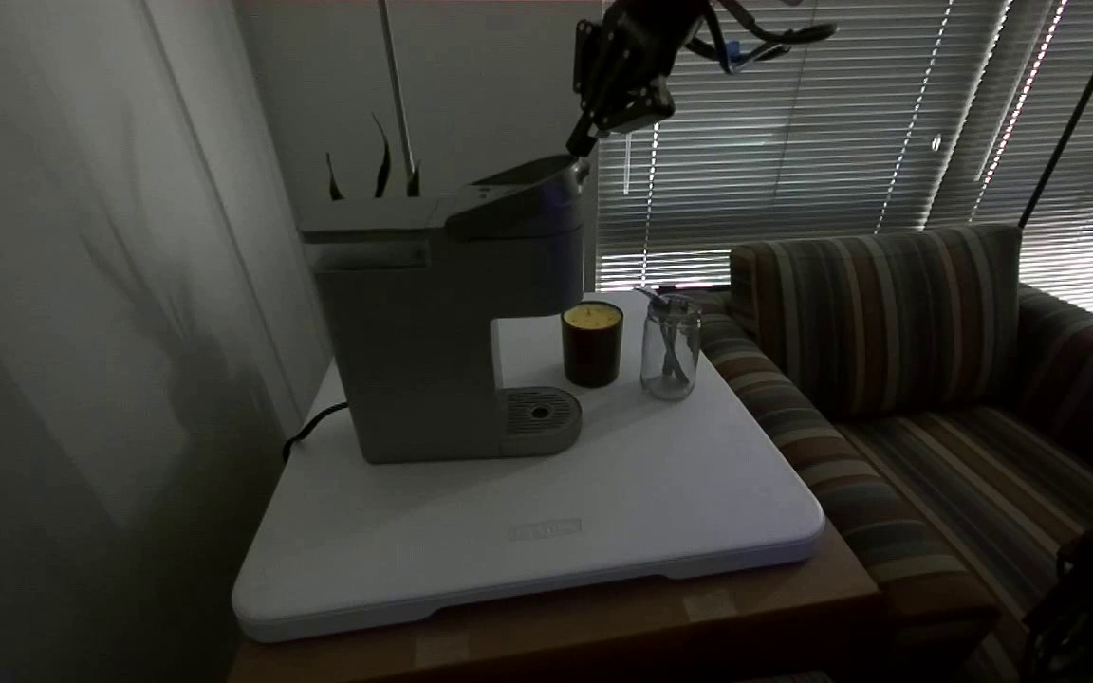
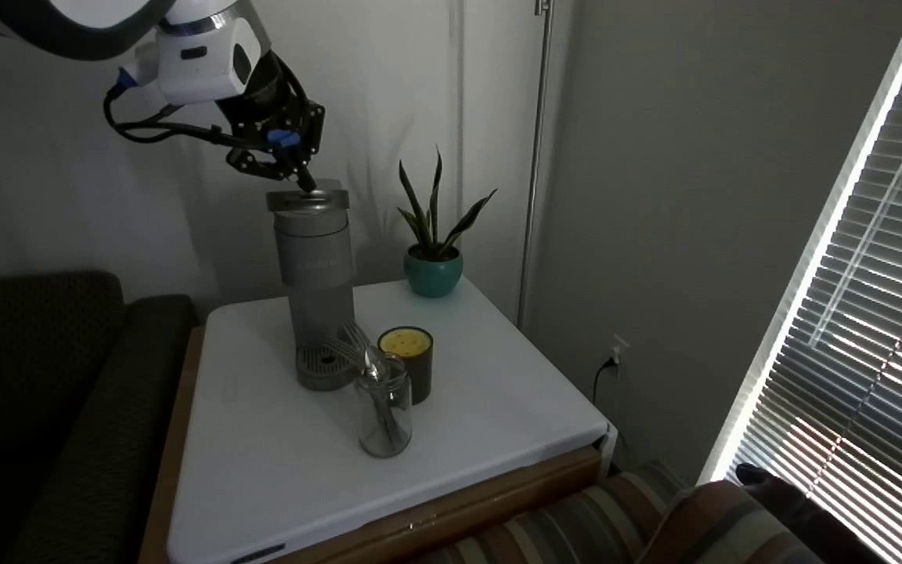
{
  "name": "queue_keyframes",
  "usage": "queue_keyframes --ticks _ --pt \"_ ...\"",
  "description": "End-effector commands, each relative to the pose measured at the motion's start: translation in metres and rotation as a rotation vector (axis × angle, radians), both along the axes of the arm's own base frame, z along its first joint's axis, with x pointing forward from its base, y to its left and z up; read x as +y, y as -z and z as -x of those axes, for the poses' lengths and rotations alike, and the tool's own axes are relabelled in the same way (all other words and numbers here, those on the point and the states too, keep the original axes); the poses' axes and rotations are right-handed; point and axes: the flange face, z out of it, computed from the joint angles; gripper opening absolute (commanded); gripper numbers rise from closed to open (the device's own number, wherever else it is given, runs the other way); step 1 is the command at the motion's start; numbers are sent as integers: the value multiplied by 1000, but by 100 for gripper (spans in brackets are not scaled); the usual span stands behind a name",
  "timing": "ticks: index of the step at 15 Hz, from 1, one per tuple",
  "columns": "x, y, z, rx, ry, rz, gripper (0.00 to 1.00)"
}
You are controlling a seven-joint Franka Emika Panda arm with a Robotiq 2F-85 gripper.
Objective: Close the coffeemaker then open it
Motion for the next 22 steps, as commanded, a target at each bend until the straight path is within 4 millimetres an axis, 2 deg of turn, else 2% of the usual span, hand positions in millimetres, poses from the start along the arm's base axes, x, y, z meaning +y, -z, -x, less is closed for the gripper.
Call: queue_keyframes --ticks 1,8,14,22 --pt "7 26 8 89 -38 47 0" --pt "32 57 14 225 -152 146 0" --pt "40 49 10 214 -169 149 0" --pt "33 17 4 175 -202 248 0"
